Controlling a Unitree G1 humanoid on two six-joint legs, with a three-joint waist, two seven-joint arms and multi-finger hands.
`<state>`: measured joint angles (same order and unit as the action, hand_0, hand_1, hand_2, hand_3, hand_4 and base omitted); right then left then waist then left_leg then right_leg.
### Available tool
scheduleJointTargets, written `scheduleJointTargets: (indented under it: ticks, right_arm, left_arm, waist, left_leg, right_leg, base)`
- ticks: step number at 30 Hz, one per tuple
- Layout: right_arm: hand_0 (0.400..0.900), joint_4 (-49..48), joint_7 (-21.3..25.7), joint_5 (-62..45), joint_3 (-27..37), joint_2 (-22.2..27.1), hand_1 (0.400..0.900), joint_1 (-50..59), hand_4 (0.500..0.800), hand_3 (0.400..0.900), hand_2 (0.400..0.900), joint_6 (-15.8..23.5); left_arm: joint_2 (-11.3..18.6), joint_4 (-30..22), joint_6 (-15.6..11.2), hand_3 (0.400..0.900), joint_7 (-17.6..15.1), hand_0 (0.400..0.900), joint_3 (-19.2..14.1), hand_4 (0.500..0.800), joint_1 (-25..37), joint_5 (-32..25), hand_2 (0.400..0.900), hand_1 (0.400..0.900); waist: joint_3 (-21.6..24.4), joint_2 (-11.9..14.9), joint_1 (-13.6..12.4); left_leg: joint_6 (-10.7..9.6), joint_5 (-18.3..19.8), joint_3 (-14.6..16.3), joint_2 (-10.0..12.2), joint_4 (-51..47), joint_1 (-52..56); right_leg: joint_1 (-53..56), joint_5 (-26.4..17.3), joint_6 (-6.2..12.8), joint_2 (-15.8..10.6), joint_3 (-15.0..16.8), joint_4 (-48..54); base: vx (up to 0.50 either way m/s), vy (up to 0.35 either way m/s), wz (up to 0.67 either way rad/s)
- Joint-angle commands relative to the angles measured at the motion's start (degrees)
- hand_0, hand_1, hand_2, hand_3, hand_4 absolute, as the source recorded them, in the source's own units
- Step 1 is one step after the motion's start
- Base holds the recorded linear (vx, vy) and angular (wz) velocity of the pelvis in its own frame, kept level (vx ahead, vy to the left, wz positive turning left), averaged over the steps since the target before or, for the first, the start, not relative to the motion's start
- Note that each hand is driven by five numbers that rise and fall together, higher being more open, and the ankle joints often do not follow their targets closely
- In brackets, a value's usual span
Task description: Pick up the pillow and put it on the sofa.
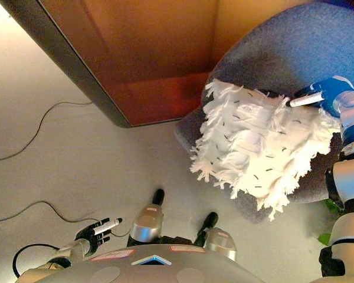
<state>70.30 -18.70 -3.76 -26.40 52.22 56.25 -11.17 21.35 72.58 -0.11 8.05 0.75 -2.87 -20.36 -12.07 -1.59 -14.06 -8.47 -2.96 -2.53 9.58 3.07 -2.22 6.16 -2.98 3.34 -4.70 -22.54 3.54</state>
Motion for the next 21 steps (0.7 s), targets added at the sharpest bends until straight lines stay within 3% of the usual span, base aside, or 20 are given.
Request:
scheduleJointTargets:
  ticks: [1,5,12,17,21]
  right_arm:
    - [0.900,-0.7,3.4,1.8,-1.2,5.8,0.900,8.5,0.800,0.900,0.900,0.4]
    - [0.900,-1.1,2.1,1.2,-0.9,5.9,0.900,7.2,0.800,0.900,0.900,-0.4]
    - [0.900,-5.1,4.9,-3.3,2.2,4.9,0.900,1.8,0.800,0.900,0.900,3.7]
    - [0.900,-14.4,8.4,-7.3,8.5,2.8,0.900,-9.4,0.800,0.900,0.900,6.3]
    - [0.900,-25.0,13.9,-8.9,14.5,-2.5,0.900,-21.7,0.800,0.900,0.900,7.6]
  left_arm:
    - [3.2,1.7,-1.1,0.900,-0.3,0.900,4.5,0.800,-1.5,1.4,0.900,0.900]
    - [3.1,2.0,-1.3,0.900,0.1,0.900,4.3,0.800,-1.3,0.8,0.900,0.900]
    - [3.1,1.3,-1.3,0.900,0.1,0.900,4.4,0.800,-0.1,-0.1,0.900,0.900]
    - [2.3,0.4,-0.5,0.900,-0.4,0.900,3.5,0.800,1.3,-1.4,0.900,0.900]
    - [1.6,-0.5,-0.1,0.900,-2.0,0.900,2.6,0.800,2.9,-3.0,0.900,0.900]
  waist:
    - [4.8,2.5,0.8]
    - [5.1,2.8,1.7]
    - [7.1,3.3,4.6]
    - [8.3,3.6,7.9]
    - [8.9,3.8,11.0]
  left_leg:
    - [1.2,-5.6,1.6,-2.1,-2.2,-3.2]
    - [1.3,-5.1,2.5,-2.0,-2.7,-2.4]
    - [1.8,-4.5,4.3,-2.1,-4.9,0.5]
    - [2.3,-3.4,6.7,-2.0,-5.8,3.2]
    - [2.7,-2.5,9.1,-1.5,-6.5,5.4]
  right_leg:
    - [-0.3,7.5,-2.46,0.7,1.5,-8.8]
    - [0.2,7.2,-2.27,0.5,2.5,-7.9]
    - [0.2,5.3,-0.91,-0.2,4.5,-5.9]
    - [-0.4,4.1,0.06,-0.7,6.7,-5.3]
    - [-0.9,3.3,0.58,-0.8,8.7,-5.2]
  base:
    - [0.02,0.009,-0.12]
    - [0.00,0.020,-0.13]
    - [-0.04,0.046,-0.17]
    - [-0.09,0.066,-0.26]
    - [-0.09,0.047,-0.23]
